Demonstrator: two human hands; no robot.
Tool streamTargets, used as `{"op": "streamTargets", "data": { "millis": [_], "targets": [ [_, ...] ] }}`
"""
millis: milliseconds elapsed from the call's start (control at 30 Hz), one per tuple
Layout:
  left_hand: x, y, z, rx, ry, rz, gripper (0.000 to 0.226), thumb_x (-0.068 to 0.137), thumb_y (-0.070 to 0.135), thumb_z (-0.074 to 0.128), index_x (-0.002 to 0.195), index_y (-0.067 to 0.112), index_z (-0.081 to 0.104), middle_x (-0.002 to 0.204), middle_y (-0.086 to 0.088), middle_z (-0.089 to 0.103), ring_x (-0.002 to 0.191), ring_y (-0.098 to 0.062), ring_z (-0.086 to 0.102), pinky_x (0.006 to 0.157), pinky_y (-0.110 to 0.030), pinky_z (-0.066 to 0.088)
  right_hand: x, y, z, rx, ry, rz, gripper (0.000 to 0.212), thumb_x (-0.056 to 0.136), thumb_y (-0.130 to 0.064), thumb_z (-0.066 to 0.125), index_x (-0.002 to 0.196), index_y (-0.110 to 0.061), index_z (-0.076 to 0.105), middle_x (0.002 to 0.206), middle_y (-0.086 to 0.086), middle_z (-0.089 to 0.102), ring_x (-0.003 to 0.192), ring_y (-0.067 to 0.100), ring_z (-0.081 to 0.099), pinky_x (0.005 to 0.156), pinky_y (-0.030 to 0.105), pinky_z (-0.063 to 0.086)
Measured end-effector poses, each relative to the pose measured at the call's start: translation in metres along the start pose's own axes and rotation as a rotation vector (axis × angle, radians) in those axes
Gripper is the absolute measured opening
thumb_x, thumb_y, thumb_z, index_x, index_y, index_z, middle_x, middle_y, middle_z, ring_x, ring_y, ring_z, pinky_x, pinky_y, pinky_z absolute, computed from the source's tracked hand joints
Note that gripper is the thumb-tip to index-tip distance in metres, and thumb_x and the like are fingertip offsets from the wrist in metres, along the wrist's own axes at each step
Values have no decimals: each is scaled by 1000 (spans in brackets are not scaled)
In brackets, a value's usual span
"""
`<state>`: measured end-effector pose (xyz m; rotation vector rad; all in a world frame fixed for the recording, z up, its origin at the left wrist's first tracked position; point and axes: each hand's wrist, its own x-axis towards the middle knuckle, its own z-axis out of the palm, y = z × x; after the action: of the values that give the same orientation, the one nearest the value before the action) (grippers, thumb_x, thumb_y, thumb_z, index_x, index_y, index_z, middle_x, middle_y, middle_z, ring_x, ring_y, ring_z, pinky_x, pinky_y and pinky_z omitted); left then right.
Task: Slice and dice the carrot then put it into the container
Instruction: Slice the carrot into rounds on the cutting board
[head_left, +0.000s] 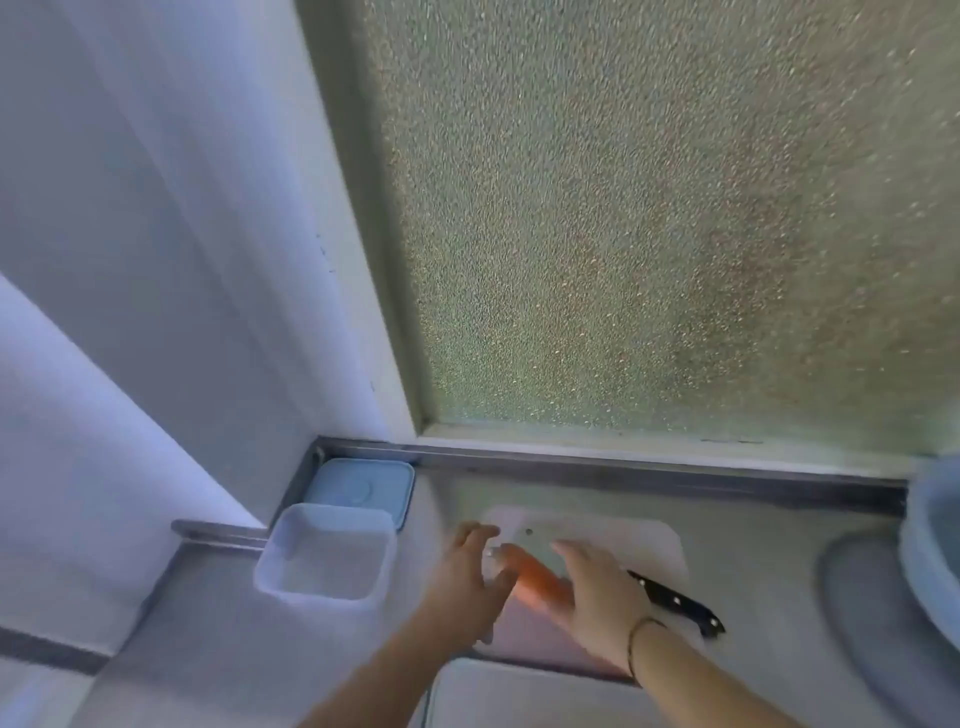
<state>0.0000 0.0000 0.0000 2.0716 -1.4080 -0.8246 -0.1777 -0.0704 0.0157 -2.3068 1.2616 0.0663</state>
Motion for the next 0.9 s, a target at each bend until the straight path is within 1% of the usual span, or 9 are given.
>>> {"op": "streamTargets", "data": {
  "millis": [233,333,467,567,633,700,767,833,900],
  "targets": [
    [-35,-54,29,-6,-26,-199,48,97,38,61,140,21,48,143,12,29,95,-8,57,95,-27,47,33,-15,65,-254,80,45,74,93,-49,54,151,-25,16,142,0,46,124,22,44,100,34,44],
    [-49,-57,31,-102,-72,-151,73,82,60,64,144,28,43,148,13,31,115,-4,53,104,-27,45,27,-23,56,-181,165,77,67,89,-50,60,146,-32,31,127,-4,57,113,20,51,91,32,47],
    [-64,-44,24,-54,0,77,100,75,72,68,155,41,18,156,28,17,145,7,13,116,-13,17,-7,-44,26,368,360,78,63,67,-47,82,122,-37,53,99,-10,61,88,13,60,76,27,53],
    [-75,-22,21,-171,-45,236,102,75,74,71,154,50,11,158,33,18,146,5,26,115,-17,29,-43,-50,2,998,363,1,64,62,-10,89,110,-29,51,99,-15,68,90,5,67,72,17,53],
    [-82,-15,20,-163,25,279,91,76,75,69,148,58,17,146,33,40,127,2,53,102,-22,46,-64,-37,-1,1218,317,-48,73,55,-1,91,113,-16,50,101,-5,71,93,5,69,72,13,52],
    [-91,-15,22,-33,98,377,78,78,72,67,144,54,29,129,24,60,107,-3,64,87,-23,54,-84,-15,7,1272,235,-25,98,37,-25,100,119,-13,48,111,6,69,99,11,68,73,17,54],
    [-104,-24,35,137,82,493,72,82,71,63,143,41,38,117,17,68,98,-5,66,76,-22,56,-104,10,18,1221,194,41,108,34,-19,101,127,-28,47,121,3,62,100,8,67,68,24,57],
    [-122,-34,54,233,18,520,72,81,72,60,141,36,42,108,16,68,87,-6,67,64,-21,56,-124,33,30,1005,126,56,95,51,-4,92,120,-54,50,122,-10,57,101,2,63,71,23,56],
    [-139,-42,74,320,-1,533,70,78,73,57,136,34,46,103,18,65,83,-5,64,54,-21,54,-139,47,41,771,11,3,81,65,-12,87,108,-70,50,118,-16,57,107,-1,58,84,18,52]
  ]
}}
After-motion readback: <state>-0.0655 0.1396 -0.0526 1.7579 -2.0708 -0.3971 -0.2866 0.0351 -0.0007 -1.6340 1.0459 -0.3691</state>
